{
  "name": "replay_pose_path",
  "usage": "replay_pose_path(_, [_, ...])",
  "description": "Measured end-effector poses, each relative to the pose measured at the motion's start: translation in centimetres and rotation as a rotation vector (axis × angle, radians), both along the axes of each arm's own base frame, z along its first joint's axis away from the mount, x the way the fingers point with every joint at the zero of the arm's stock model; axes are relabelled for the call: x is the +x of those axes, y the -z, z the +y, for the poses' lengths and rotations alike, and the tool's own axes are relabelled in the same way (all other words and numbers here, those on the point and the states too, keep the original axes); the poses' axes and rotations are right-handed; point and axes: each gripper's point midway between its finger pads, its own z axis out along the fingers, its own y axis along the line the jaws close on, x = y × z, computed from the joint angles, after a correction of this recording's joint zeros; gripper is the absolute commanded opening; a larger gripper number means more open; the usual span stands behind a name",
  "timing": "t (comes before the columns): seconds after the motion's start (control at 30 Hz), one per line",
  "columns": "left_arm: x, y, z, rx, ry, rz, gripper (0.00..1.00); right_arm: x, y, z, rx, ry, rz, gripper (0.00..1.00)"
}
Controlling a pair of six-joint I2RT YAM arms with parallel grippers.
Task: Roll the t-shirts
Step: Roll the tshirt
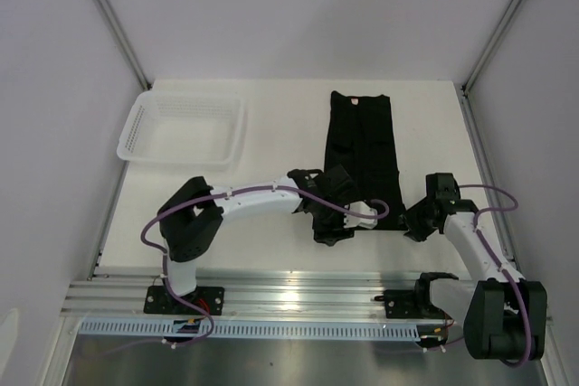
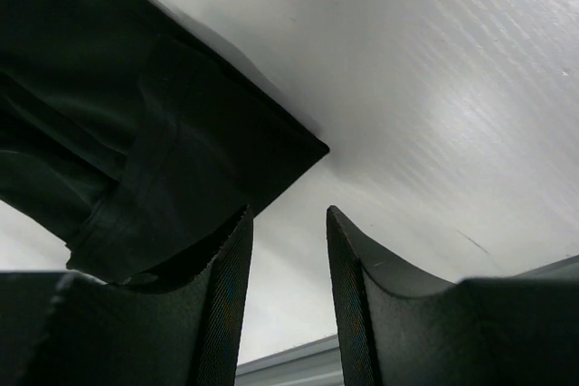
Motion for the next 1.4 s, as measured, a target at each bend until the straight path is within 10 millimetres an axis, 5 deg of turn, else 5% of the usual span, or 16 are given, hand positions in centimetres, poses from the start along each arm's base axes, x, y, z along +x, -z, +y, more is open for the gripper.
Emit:
replay_pose_path(0.27, [0.6,1.4,-1.8,-0.018,0.020,-0.096,0.58,0.8,0.5,0.2,-0.020,-0.013,-0.005,0.42])
replay_pose_path(0.6, [1.6,5.0,-0.5,0.072,0.020,-0.153,0.59,0.9,1.7,-0.6,-0.068,-0.010,0.034,0.42])
replay_pose_path(0.77, [2.0,5.1,-0.6,0.068,0.019,-0.175,0.58,0.8,1.9,-0.8,-0.080,-0.012,0.039,0.41])
replay_pose_path(1.13, [3.7,5.0,-1.3,0.034,-0.008,-0.268,0.35,0.7,2.3,-1.4,-0.108,0.000,0.039,0.30])
replay_pose_path(1.4, [4.1,5.1,-1.2,0.038,-0.011,-0.293,0.01,1.0,2.5,-1.5,-0.110,0.015,0.024,0.13])
